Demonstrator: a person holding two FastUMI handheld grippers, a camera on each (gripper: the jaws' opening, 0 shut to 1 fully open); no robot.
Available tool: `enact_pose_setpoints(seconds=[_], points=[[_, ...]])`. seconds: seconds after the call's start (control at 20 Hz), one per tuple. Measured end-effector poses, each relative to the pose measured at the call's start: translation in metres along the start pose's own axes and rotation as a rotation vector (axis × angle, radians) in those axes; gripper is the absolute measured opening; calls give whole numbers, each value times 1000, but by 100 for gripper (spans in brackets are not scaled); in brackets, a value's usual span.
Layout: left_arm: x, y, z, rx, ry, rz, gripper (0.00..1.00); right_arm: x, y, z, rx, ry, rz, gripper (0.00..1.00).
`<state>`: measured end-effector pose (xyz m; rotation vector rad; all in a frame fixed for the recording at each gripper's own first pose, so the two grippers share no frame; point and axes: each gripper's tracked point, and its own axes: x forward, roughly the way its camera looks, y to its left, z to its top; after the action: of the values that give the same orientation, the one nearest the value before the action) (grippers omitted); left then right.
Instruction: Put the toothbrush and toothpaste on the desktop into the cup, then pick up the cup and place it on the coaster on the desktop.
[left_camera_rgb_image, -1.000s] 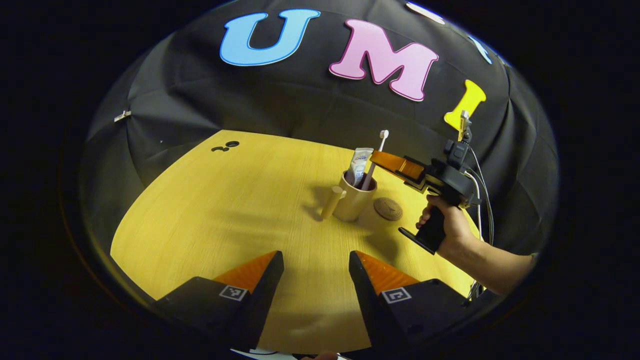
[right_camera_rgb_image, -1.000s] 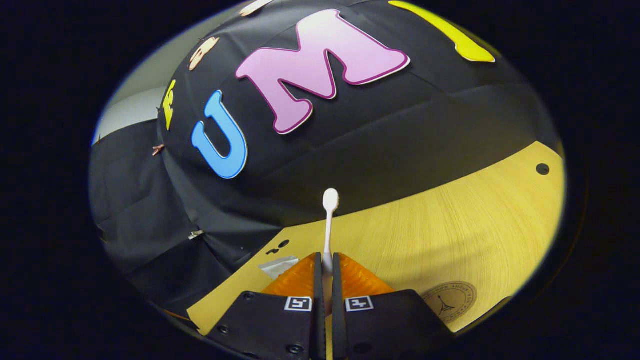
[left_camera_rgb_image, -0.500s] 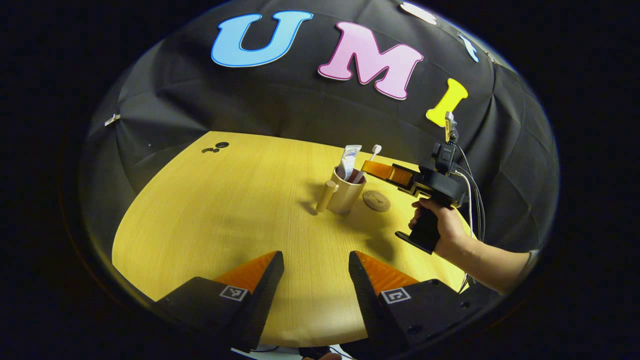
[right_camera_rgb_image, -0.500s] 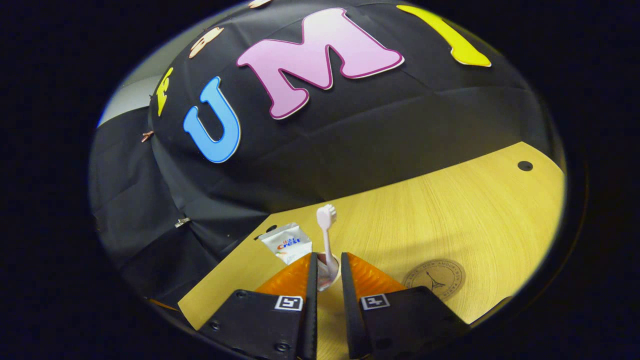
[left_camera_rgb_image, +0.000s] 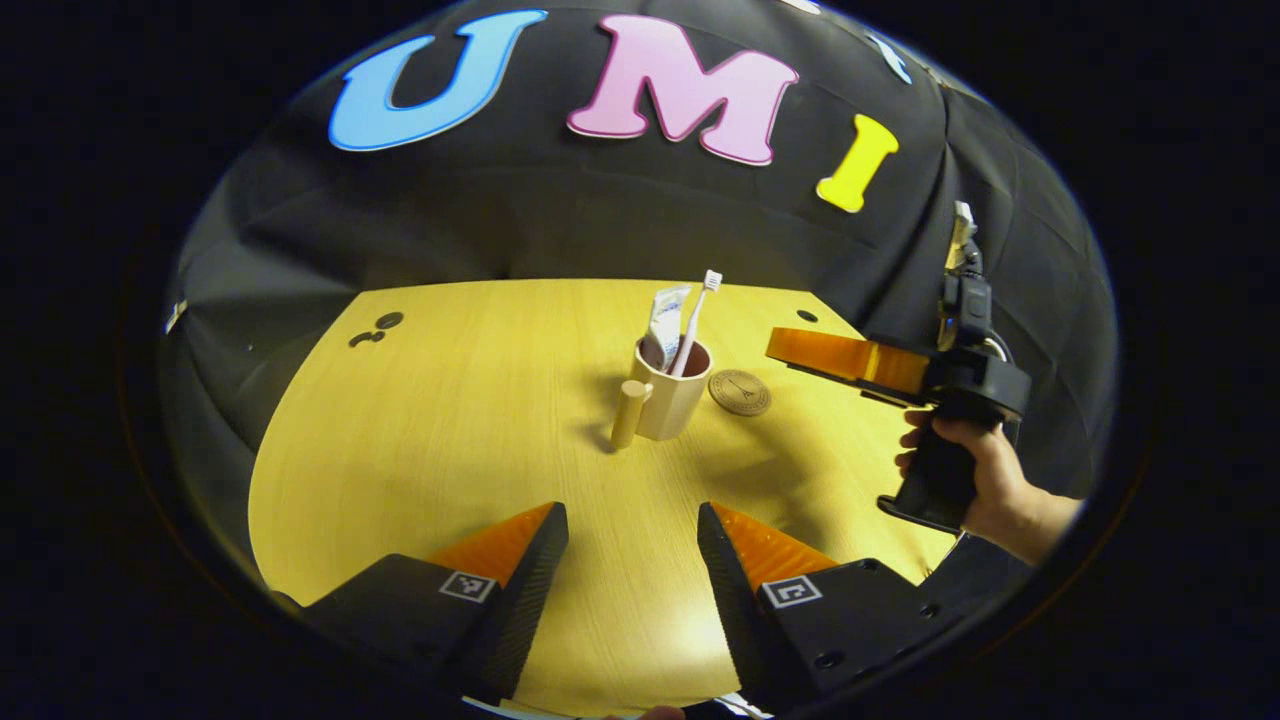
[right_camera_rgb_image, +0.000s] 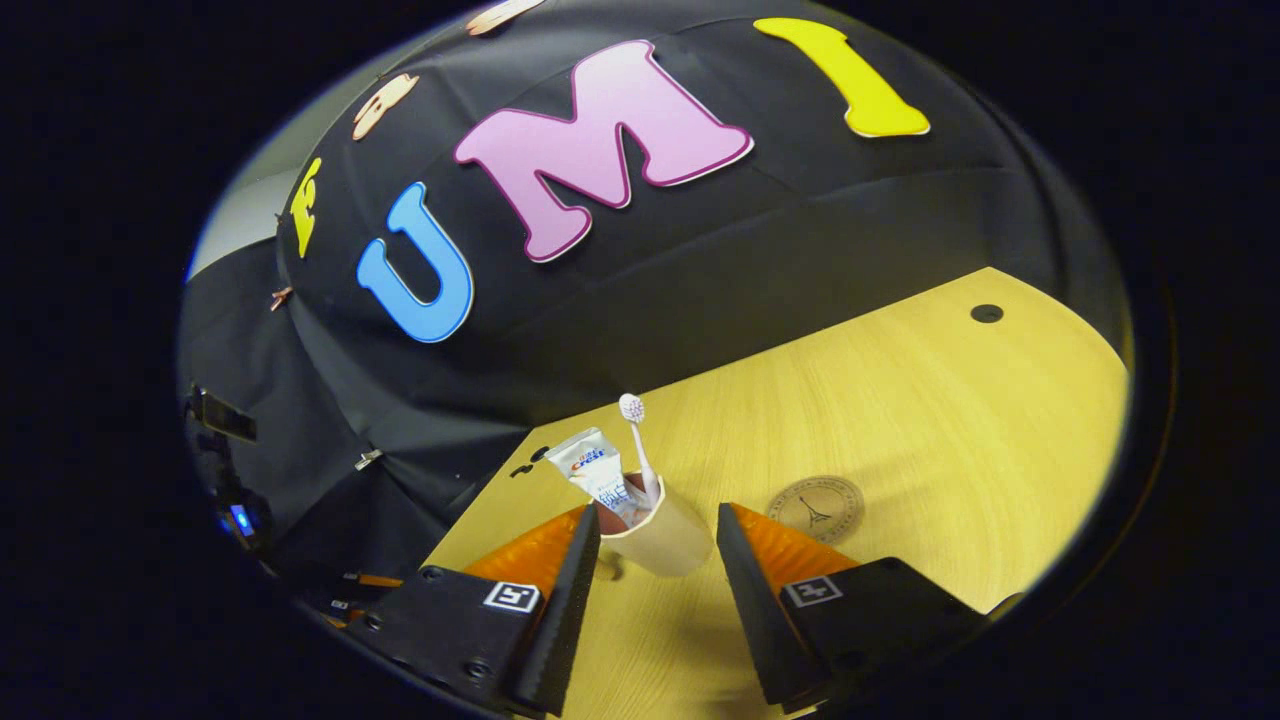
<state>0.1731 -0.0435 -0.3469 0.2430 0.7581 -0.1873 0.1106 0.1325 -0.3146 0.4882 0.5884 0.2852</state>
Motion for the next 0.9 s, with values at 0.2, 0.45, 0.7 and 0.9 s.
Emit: enact_pose_setpoints(seconds=[0.2, 0.45, 0.7, 0.9], points=[[31, 6, 14, 105, 95, -22, 81, -35, -14, 3, -4, 13, -59, 94], [66, 13, 26, 182, 187, -38, 82, -87, -22, 0, 26, 36, -89, 94], [101, 16, 32, 186, 314, -55, 81, -129, -37, 6, 2, 28, -128, 94], [130, 17, 32, 266, 431, -34, 80, -144, -51, 7, 8, 40, -133, 94]])
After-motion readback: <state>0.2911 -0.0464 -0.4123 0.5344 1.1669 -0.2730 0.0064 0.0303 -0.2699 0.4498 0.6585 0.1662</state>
